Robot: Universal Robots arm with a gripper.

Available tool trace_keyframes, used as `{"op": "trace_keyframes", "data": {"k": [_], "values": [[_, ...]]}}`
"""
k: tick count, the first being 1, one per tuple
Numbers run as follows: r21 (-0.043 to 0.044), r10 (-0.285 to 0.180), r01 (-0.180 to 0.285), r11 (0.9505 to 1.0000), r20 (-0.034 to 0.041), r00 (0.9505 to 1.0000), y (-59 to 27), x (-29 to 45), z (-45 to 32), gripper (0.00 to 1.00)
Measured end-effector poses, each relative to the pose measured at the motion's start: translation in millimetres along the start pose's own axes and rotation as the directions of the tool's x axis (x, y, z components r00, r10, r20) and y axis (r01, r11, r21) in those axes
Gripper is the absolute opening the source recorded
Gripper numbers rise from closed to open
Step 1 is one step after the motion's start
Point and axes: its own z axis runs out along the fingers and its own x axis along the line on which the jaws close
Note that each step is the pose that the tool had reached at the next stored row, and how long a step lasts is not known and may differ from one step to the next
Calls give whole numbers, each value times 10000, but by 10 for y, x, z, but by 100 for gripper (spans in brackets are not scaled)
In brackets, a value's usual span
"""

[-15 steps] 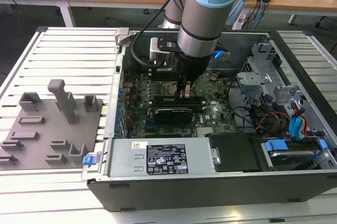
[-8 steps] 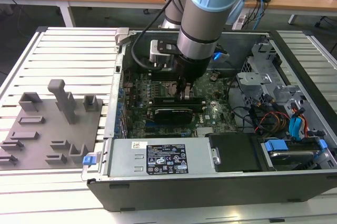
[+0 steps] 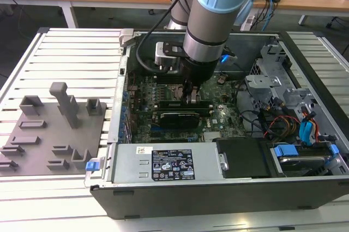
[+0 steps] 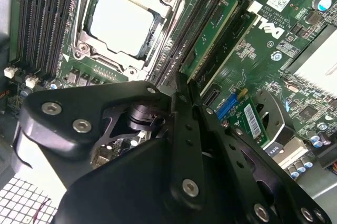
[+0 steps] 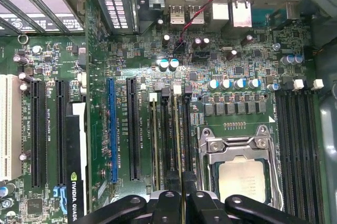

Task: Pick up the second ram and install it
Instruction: 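Insert the second ram into the second slot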

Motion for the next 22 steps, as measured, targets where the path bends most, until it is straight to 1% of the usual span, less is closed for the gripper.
{"op": "trace_keyframes", "data": {"k": [2,4,6,7,8,11,15,21,22], "values": [[0,0,0,10000,1,10000,0,0,1,13],[2,3,-3,10000,-29,10000,0,-3,3,13],[8,12,-12,10000,-130,9999,0,-9,1,13],[11,17,-17,10000,-197,9998,-1,-15,0,13],[13,20,-20,10000,-228,9997,-2,-26,0,13],[12,17,-17,10000,-208,9998,-2,-35,1,13],[13,19,-19,10000,-208,9998,1,-37,-28,13],[22,141,-141,9999,-195,9997,2,-41,-36,13],[21,139,-139,9999,-173,9998,2,-48,-35,13]]}}
